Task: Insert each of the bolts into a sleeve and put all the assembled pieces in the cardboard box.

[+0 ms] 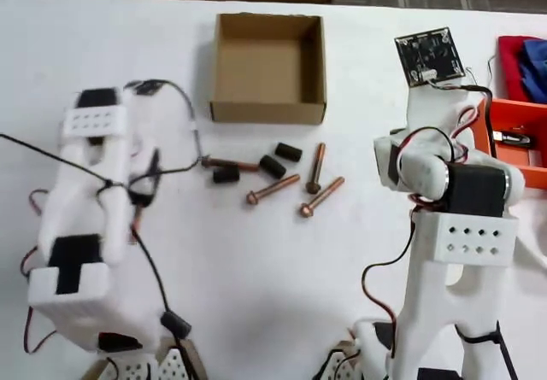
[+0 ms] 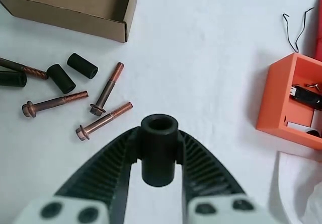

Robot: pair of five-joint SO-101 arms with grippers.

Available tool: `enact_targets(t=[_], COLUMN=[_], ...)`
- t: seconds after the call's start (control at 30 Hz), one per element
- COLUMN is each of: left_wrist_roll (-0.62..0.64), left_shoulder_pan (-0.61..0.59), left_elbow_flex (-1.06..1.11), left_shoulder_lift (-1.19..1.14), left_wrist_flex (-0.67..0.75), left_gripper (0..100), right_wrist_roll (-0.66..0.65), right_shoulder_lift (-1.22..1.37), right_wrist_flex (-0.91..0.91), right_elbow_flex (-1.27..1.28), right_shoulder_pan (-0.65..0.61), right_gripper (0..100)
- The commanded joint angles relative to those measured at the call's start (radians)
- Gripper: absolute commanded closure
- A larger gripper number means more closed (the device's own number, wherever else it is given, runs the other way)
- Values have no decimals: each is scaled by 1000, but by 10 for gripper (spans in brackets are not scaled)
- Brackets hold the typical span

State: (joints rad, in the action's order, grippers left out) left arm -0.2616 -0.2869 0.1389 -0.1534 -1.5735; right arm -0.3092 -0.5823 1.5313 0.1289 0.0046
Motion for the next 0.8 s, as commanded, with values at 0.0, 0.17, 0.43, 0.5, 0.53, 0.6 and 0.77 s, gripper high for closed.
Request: enact_targets(t=[0.0, 0.17, 0.43, 0.5, 0.53, 0.6, 0.77], left_wrist_roll=[-164, -241, -138, -87, -68, -48, -46], left_shoulder_pan=[-97, -74, -117, -112, -110, -109, -114], left_elbow_flex=[50, 203, 53, -21, -56, -111, -162], left_shoulder_lift=[55, 34, -183, -213, -227, -239, -241], left_wrist_flex=[166, 428, 442, 371, 334, 287, 273], left_gripper=[941, 944, 937, 898, 871, 847, 853], right_wrist_roll=[-2, 3, -2, -2, -2, -2, -2], right_shoulder_lift=[-27, -22, -30, -30, -30, -25, -22], right_wrist_flex=[1, -2, 4, 4, 4, 4, 4], right_elbow_flex=[-6, -6, -6, -6, -6, -6, -5], right_shoulder_pan=[4, 4, 4, 4, 4, 4, 4], right_gripper=[976, 976, 976, 976, 976, 976, 976])
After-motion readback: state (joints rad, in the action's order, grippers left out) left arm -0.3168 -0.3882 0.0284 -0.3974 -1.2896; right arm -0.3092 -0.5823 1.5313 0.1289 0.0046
